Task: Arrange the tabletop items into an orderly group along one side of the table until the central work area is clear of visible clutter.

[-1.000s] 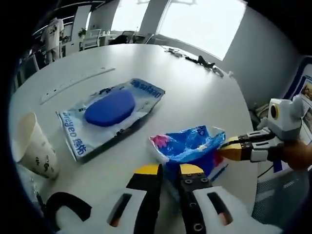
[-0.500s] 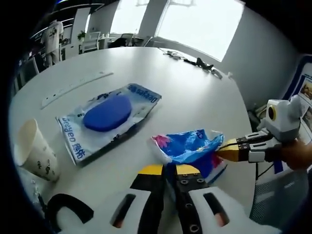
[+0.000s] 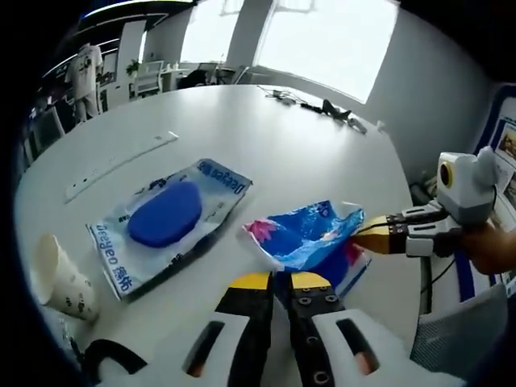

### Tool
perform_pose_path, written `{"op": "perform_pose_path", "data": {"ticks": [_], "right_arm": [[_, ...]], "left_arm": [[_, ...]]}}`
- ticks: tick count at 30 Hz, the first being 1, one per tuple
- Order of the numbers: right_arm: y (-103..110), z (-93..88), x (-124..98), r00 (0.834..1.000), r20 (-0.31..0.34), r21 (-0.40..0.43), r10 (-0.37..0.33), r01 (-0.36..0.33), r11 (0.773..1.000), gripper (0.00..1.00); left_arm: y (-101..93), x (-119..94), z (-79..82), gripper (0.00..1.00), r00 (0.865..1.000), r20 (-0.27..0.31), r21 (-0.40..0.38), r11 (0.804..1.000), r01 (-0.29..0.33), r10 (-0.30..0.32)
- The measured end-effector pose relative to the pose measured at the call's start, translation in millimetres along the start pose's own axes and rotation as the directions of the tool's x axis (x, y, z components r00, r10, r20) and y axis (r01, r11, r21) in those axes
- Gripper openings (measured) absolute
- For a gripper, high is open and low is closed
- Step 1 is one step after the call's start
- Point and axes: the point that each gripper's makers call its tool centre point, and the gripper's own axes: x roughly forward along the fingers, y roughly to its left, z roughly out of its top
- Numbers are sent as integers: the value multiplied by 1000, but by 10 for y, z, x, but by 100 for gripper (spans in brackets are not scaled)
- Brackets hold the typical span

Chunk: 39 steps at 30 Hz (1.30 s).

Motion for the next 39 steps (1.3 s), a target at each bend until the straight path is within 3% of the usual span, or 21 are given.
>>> {"op": "perform_pose_path", "data": {"ticks": [4, 13, 22, 30, 33, 39], "right_arm": [[-145, 73, 10, 1000, 7, 6, -10, 10, 1000, 0], [-252, 159, 9, 1000, 21, -3, -10, 10, 1000, 0], [-526, 471, 28, 998, 58, -72, 24, -19, 997, 0], [-632, 598, 50, 998, 58, -110, 41, -34, 993, 0], [-658, 634, 75, 997, 54, -175, 60, -50, 983, 0], [-820, 728, 135, 996, 58, -153, 67, -57, 987, 0]], "left_arm": [[-51, 74, 95, 5, 1000, 6, 6, 1000, 6, -6], [-92, 144, 202, 4, 1000, 7, 17, 1000, -9, 9], [-159, 308, 427, 4, 999, 35, -11, 999, -37, 38], [-207, 410, 560, 3, 997, 42, -6, 998, -61, 62], [-172, 459, 611, 3, 996, 33, -9, 997, -79, 79], [-183, 566, 714, 3, 995, 39, -18, 995, -94, 95]]}}
